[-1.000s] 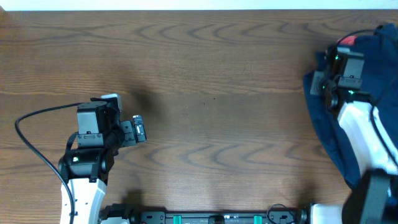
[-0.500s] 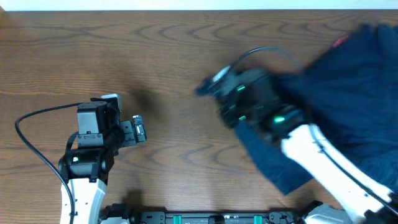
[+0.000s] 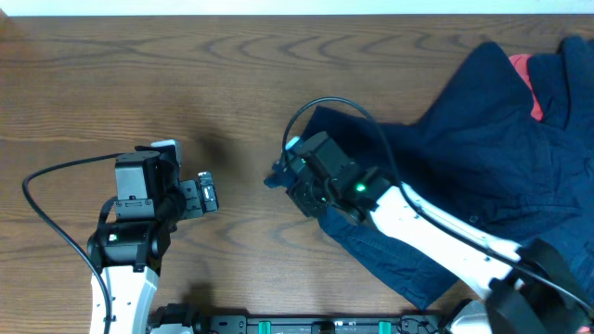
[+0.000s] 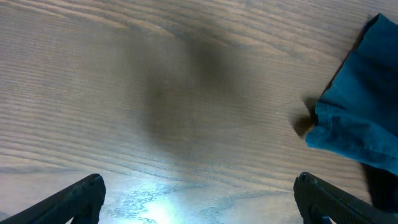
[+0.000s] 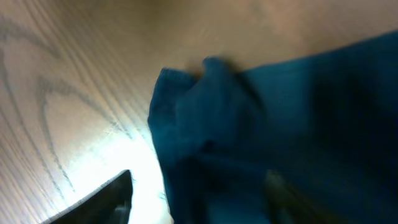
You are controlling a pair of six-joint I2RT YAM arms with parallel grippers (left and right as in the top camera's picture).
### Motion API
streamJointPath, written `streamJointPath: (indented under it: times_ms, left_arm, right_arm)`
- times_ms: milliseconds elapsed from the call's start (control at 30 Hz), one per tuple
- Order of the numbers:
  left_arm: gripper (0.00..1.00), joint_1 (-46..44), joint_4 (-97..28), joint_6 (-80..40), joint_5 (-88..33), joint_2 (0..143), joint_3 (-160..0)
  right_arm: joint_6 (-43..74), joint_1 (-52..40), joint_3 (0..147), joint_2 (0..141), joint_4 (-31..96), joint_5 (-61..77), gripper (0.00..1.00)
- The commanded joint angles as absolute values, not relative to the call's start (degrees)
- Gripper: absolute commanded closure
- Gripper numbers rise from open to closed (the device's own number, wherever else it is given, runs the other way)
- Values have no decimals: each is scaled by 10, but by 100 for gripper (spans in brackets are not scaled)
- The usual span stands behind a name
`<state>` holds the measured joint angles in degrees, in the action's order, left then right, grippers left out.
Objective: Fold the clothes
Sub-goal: 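Drag the grasped navy garment leftward onto the open table with the right gripper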
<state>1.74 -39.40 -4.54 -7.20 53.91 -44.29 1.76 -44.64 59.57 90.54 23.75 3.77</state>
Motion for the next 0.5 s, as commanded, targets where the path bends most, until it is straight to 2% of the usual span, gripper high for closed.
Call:
streamJointPath:
  times_ms: [0,167,467]
  left_arm:
    - [2,19,-392,-51,-93,539,-455]
    - [2,19,-358,-50,-188,555,-455]
    - [2,-12,-326,-90,-365,682,-455]
  right_arm:
    - [52,-427,603,829,245,-31,30]
    - [108,-371,603,740,295,-125,26]
    - [159,-248,603,715,434,-126,19]
